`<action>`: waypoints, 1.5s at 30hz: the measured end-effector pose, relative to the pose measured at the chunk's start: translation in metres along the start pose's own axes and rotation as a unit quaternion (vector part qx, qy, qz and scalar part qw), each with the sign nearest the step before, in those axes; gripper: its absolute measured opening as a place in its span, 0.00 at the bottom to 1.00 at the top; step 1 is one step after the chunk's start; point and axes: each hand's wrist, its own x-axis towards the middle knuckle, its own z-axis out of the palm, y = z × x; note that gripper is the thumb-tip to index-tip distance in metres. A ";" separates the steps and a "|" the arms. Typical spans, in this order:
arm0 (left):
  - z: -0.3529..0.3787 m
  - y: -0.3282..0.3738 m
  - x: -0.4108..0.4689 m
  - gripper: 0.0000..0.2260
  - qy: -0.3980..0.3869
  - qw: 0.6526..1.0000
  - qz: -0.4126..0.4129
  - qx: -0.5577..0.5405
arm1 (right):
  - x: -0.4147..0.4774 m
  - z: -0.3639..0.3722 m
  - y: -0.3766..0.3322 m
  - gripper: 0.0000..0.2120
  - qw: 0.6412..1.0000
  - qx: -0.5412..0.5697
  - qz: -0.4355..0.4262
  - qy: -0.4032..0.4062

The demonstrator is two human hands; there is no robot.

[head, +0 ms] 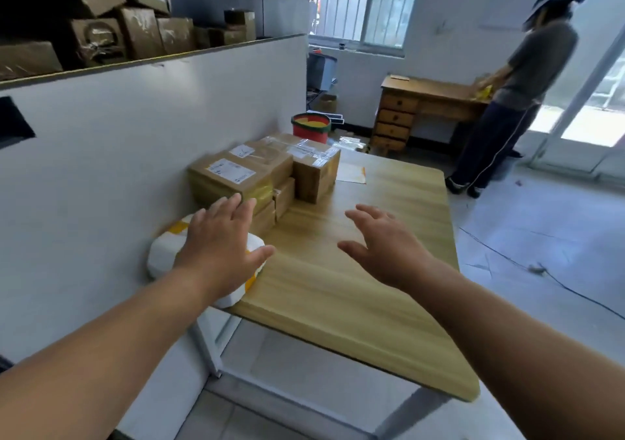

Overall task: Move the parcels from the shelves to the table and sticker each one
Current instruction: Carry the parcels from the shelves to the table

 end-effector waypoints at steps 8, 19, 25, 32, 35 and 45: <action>-0.022 0.061 -0.021 0.37 -0.002 0.995 0.098 -0.028 | -0.085 -0.035 0.032 0.32 0.995 -0.038 0.085 0.027; -0.008 0.153 -0.007 0.37 -0.021 0.992 0.120 -0.033 | -0.111 -0.047 0.114 0.32 0.994 -0.042 0.096 0.036; 0.024 0.244 0.022 0.37 -0.015 0.995 0.088 -0.035 | -0.102 -0.052 0.213 0.32 0.997 -0.030 0.067 0.025; 0.063 0.357 0.060 0.36 -0.035 0.998 0.005 -0.056 | -0.082 -0.071 0.332 0.32 1.000 -0.023 0.010 -0.008; 0.074 0.391 0.076 0.36 -0.039 0.997 -0.020 -0.057 | -0.072 -0.079 0.373 0.32 1.000 -0.019 -0.006 -0.015; 0.110 0.421 0.146 0.37 -0.031 0.995 -0.058 -0.076 | -0.004 -0.074 0.444 0.31 0.998 -0.009 -0.029 -0.055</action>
